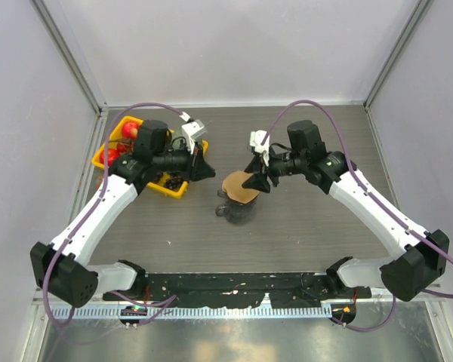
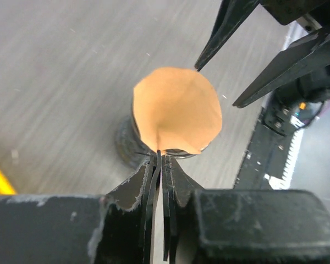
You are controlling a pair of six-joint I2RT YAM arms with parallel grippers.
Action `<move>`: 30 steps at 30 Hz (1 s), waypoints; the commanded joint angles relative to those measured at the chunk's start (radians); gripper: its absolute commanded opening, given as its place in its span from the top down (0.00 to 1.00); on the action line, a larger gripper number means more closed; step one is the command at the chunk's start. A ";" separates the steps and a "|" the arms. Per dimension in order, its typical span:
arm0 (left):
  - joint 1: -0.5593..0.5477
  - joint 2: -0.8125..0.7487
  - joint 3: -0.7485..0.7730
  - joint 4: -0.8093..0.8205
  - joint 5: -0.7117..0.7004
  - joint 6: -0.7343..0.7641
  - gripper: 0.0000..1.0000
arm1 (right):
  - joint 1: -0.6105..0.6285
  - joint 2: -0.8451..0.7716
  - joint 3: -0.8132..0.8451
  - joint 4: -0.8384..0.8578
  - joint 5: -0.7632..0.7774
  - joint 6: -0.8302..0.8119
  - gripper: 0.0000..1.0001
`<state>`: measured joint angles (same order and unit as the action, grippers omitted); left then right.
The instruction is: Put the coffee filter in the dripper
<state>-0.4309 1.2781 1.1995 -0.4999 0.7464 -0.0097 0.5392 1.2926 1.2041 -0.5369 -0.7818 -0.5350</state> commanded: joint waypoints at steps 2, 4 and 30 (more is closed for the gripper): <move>0.055 -0.114 0.092 0.011 -0.157 0.132 0.85 | -0.048 -0.065 0.068 0.193 0.053 0.138 0.45; 0.092 -0.115 0.129 -0.003 -0.170 0.137 0.82 | -0.087 -0.084 0.060 0.248 0.072 0.199 0.45; 0.449 0.066 0.126 -0.259 -0.373 -0.010 0.01 | -0.562 -0.119 -0.264 0.376 0.349 0.382 0.05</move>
<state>0.0319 1.3609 1.3701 -0.7631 0.4629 0.0097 -0.0223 1.2087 0.9730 -0.1955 -0.4984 -0.1349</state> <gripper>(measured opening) 0.993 0.955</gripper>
